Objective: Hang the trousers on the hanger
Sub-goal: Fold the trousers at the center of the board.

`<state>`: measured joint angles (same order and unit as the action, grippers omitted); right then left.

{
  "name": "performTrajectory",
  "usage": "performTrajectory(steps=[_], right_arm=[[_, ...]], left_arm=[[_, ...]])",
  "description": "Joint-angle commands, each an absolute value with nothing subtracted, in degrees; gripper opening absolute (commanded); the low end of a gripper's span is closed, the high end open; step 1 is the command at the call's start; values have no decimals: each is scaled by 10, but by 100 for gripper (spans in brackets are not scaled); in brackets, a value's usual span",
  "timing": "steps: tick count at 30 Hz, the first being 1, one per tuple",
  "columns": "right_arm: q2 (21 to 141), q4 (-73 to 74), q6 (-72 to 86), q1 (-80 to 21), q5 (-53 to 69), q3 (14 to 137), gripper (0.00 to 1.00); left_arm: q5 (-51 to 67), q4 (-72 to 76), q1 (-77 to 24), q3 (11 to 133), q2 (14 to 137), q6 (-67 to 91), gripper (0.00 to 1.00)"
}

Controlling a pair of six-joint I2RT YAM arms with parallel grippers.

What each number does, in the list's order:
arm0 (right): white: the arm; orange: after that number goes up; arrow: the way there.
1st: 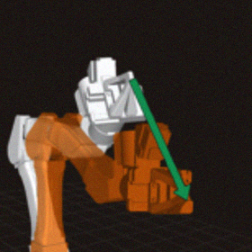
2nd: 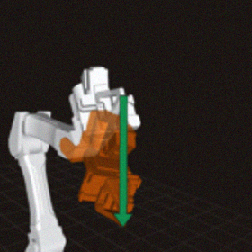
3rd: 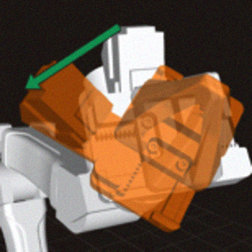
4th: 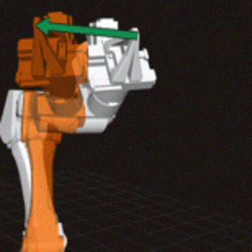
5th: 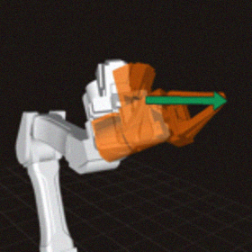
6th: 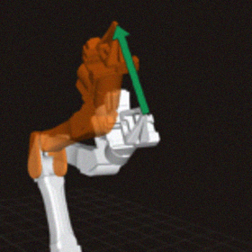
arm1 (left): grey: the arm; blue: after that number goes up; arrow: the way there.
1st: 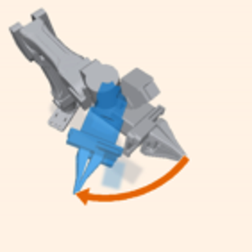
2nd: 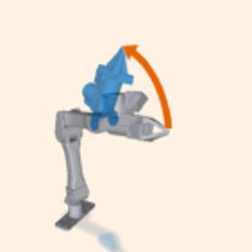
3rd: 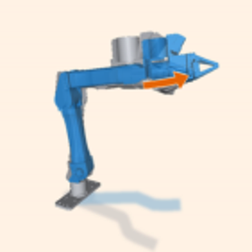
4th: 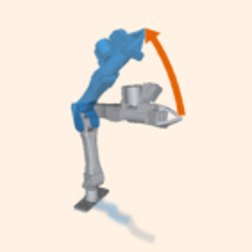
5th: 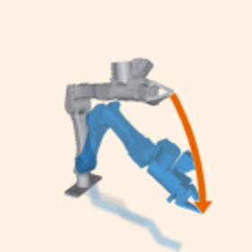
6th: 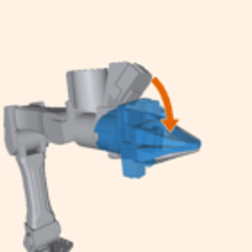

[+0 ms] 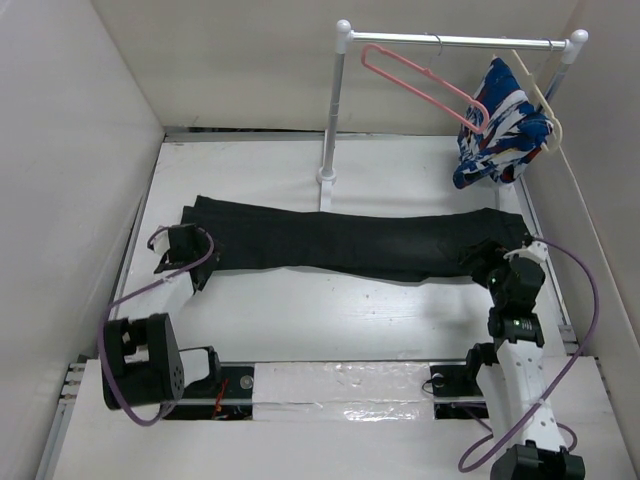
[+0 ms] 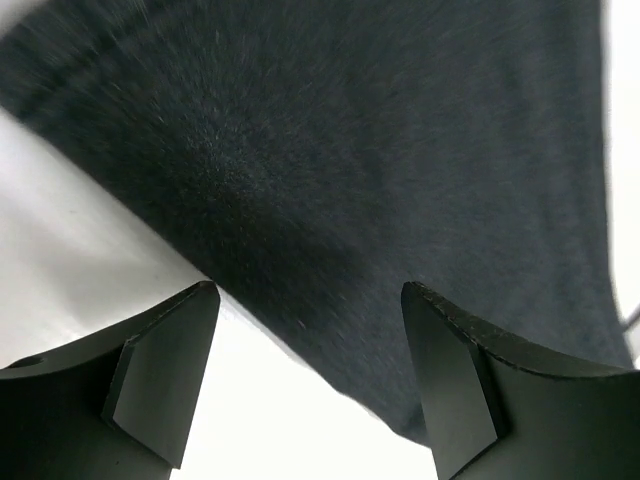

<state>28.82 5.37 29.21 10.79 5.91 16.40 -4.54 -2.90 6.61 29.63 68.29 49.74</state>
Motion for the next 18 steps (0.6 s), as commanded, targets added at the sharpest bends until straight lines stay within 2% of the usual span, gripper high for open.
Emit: performTrajectory(steps=[1, 9, 12, 15, 17, 18], right_arm=[[313, 51, 263, 112, 86, 142, 90], [335, 16, 252, 123, 123, 128, 89], [332, 6, 258, 123, 125, 120, 88], [335, -14, 257, 123, 116, 119, 87], [343, -15, 253, 123, 110, 120, 86], [346, -15, 252, 123, 109, 121, 85]], left_arm=[[-18, 27, 69, 284, 729, 527, 72], [-17, 71, 69, 305, 808, 539, 71], [-14, 82, 62, 329, 837, 541, 67], [-18, 81, 62, 359, 869, 538, 53], [-18, 79, 62, 380, 884, 530, 39], [-18, 78, 62, 387, 899, 522, 23]])
